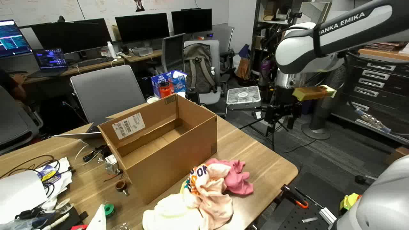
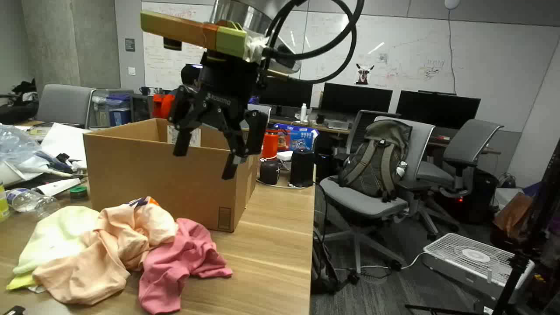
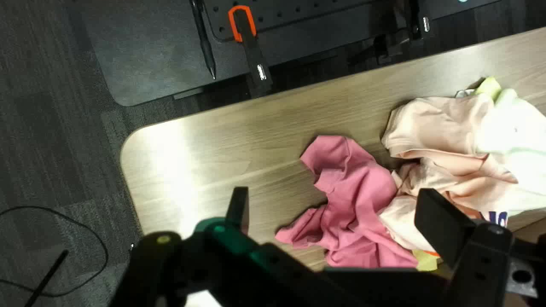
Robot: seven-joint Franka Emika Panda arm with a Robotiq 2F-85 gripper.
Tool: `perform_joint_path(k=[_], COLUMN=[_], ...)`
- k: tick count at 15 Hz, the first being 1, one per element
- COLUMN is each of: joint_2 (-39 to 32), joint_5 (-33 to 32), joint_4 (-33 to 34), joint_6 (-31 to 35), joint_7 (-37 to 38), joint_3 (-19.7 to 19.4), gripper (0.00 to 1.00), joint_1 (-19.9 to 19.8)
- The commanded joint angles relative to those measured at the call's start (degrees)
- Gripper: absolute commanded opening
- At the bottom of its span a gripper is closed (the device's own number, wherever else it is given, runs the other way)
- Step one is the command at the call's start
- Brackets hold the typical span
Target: Put two of the cloths into the box.
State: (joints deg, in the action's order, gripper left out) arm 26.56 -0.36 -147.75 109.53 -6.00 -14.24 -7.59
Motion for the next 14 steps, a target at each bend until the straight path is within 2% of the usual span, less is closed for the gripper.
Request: perform_joint_path(k=[1, 9, 14], joint_2=[-0.1, 0.0, -0.7], joint_5=[0.5, 0.4, -0.2], joint_4=[0.2, 0.2, -0.5], joint_6=[-0.2, -0.1, 4.2], joint_7=[-0.4, -0.3, 0.6], joint_3=[1.1, 1.2, 3.9], gripper=[1.00, 1.00, 1.00], joint_1=[-1.1, -1.1, 0.0])
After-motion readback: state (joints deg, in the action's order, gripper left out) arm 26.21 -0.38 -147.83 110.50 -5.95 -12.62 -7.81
